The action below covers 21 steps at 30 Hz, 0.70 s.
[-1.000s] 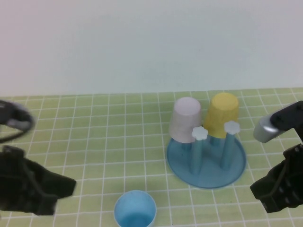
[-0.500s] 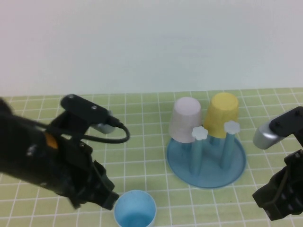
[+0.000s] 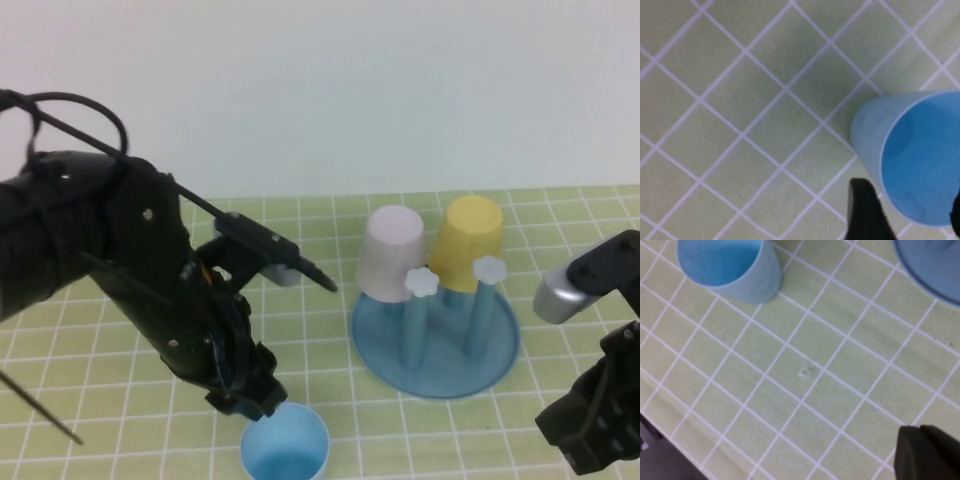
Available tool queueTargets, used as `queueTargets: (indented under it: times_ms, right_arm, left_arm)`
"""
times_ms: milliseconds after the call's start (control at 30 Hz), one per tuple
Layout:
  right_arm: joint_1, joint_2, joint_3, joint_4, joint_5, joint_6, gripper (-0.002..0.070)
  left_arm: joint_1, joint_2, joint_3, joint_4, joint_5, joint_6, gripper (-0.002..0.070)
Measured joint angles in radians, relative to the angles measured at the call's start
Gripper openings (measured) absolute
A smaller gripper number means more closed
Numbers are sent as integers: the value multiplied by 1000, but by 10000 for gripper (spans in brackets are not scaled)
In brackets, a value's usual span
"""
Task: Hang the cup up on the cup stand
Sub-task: Pick up the cup from the table
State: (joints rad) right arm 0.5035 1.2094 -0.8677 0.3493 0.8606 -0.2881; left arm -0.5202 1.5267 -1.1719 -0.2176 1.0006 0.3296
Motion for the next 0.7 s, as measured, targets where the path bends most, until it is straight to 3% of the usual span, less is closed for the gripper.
queueTargets:
  times_ms: [700]
  right_arm:
    - [0, 2, 0, 0, 25, -10, -1]
  left_arm:
    - [0, 200, -6, -64, -42, 72, 344]
